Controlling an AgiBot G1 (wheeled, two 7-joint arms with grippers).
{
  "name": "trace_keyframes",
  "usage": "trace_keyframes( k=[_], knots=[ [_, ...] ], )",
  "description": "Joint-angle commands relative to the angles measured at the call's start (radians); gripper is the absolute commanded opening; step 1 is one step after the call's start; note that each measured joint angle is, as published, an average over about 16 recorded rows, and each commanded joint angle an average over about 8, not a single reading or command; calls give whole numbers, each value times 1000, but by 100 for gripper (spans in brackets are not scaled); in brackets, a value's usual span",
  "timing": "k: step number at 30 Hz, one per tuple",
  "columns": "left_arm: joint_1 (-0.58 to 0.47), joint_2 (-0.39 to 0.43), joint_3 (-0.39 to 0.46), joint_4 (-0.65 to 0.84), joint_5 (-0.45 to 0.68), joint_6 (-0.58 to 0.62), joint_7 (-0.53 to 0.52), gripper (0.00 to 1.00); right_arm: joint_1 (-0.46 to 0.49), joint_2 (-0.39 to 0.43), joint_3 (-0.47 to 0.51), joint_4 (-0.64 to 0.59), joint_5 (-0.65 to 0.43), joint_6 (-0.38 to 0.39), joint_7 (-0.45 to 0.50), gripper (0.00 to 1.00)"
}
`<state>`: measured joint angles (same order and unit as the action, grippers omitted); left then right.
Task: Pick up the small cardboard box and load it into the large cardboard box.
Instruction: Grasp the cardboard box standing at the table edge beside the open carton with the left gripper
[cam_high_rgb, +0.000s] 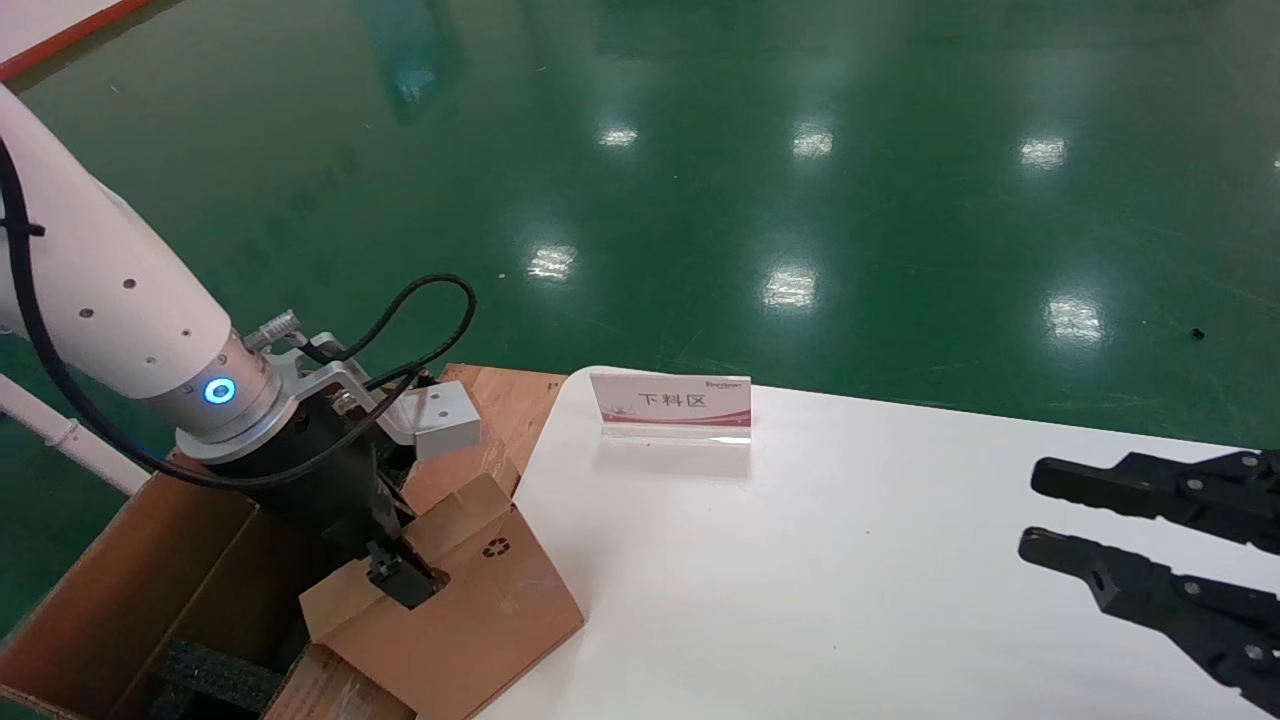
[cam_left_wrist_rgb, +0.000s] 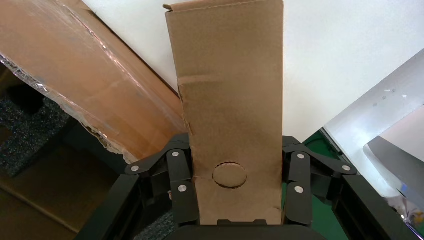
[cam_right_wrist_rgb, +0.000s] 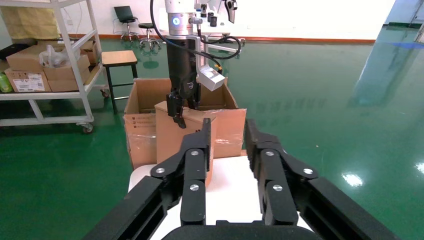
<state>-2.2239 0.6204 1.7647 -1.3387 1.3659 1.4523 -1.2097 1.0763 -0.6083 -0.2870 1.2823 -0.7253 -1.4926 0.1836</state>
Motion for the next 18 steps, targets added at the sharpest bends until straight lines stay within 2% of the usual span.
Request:
trace_keyframes(
  k=[1,9,14,18],
  knots=[
    [1,1,-2,7,-5,-1,4,0,0,0,0,0,0,0,0,0],
    [-161,-8,-90,44,-39,17,-1,0,0,0,-1,-1,0,0,0,0],
    [-302,11,-130,97,12,63,-4,0,1,0,-1,-1,0,0,-1,0],
    [-403,39,-119,152,83,114,6,0,1,0,-1,-1,1,0,-1,0]
  ],
)
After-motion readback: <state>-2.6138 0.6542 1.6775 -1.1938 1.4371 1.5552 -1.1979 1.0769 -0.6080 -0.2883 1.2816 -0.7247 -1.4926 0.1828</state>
